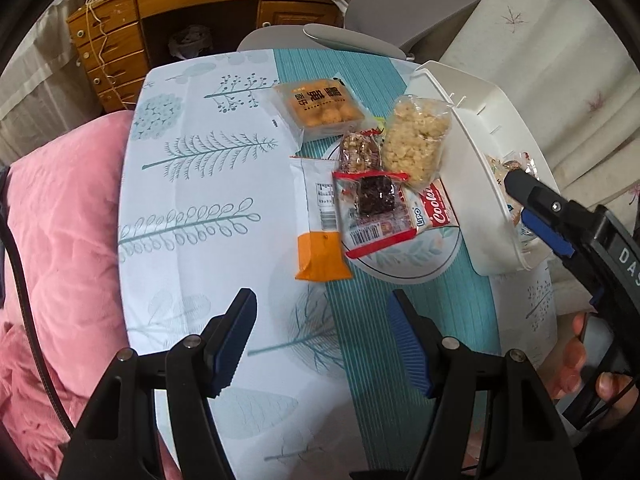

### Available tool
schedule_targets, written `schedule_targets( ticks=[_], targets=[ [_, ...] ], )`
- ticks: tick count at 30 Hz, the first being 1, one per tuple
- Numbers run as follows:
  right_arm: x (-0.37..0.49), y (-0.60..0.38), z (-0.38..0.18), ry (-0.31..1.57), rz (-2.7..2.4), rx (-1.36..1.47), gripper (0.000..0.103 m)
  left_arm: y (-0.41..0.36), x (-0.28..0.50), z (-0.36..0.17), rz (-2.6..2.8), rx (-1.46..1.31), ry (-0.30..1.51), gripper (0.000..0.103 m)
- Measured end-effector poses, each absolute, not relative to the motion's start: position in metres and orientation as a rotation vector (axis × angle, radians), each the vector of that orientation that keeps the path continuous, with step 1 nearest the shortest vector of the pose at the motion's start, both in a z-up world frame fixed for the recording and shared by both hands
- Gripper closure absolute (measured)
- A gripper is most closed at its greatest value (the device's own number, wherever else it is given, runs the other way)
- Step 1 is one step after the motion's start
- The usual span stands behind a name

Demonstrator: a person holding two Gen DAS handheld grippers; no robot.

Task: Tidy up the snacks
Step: 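Move both open tools back to the remaining snacks, then grasp the white-orange wrapped bar with the left tool while the right tool grasps the clear puffed-snack bag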

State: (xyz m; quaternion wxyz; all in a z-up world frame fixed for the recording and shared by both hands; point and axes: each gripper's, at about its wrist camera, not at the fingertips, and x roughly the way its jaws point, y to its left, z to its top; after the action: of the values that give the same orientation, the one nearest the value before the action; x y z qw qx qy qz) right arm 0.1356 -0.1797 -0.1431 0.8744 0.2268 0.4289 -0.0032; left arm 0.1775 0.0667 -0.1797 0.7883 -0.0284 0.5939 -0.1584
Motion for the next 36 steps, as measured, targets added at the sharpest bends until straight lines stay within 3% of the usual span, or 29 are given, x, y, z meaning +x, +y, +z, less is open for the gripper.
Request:
schedule_targets(
  ticks=[20, 36],
  targets=[
    [0.194, -0.154, -0.174, 0.838, -0.015, 0.237, 0.027, 0.029, 0.227, -0.247, -0.319, -0.028, 1.259, 0.037],
    [0.226, -0.15, -0.202, 0.919, 0.027, 0.122, 0.052, 0.01, 0.248, -0.28, -0.257, 0.031, 1.295, 0.041]
  ],
)
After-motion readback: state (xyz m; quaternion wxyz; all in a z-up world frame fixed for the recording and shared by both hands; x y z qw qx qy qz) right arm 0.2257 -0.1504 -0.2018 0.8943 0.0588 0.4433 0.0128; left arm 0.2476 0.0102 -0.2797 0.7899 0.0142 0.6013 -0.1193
